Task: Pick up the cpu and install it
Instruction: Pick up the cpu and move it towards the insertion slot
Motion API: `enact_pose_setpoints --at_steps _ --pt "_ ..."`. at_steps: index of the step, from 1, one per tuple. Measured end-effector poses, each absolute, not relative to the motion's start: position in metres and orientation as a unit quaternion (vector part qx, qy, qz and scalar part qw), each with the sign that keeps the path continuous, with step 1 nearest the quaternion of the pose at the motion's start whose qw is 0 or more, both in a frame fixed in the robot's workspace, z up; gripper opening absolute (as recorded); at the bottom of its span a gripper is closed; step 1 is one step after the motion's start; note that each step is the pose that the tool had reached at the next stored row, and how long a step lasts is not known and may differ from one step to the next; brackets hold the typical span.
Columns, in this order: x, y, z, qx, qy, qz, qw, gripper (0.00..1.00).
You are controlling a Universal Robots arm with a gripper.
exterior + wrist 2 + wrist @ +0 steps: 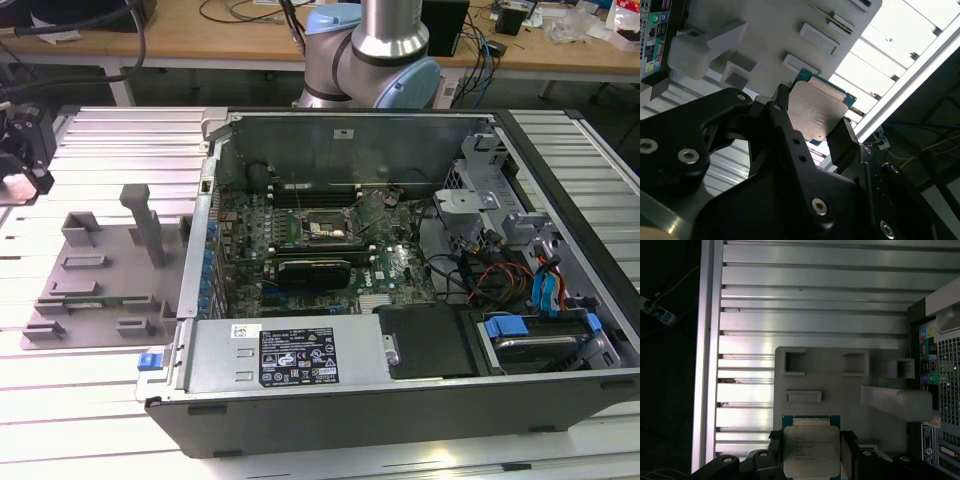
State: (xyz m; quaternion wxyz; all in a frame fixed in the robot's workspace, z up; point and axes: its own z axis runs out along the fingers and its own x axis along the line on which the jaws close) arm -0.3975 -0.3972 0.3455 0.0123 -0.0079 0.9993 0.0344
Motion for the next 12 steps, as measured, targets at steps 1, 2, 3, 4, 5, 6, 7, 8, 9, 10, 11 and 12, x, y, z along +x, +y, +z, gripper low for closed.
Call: enact_pose_setpoints --at_steps 1,2,3,4,5,6,7,8,9,10,11,12 --pt "-0.3975 -0.3971 0.3464 -0.008 0.999 0.034 0.012 0.55" --pt "-0.3975 -0.3971 0.3471 -0.008 0.999 0.034 0.012 0.55" --pt "-0.3975 -0.3971 0.3484 -0.008 0.999 0.034 0.012 0.55" --pt "-0.3975 -0.3970 0.3494 -0.008 0.999 0.034 0.012 0.55" --pt "-0.3975 -0.3970 0.3500 -0.008 0.999 0.034 0.012 0.55" --pt "-0.3975 -0.3969 0.3514 -0.008 0.999 0.034 0.012 0.55" --pt "-0.3975 -0.3969 0.3521 -0.008 0.999 0.034 0.012 0.55" --pt "-0.3975 -0.3969 0.3529 -0.008 0.999 0.034 0.012 0.55" --pt "-0.3975 -0.3969 0.3539 -0.008 0.999 0.034 0.012 0.55" --pt "-0.3975 -0.3969 0.3546 -0.008 0.999 0.034 0.012 0.55" --pt "-0.3975 -0.3969 0.3552 -0.008 0.999 0.034 0.012 0.55" --pt "-0.3975 -0.3969 0.3558 -0.008 0.999 0.034 0.012 0.55"
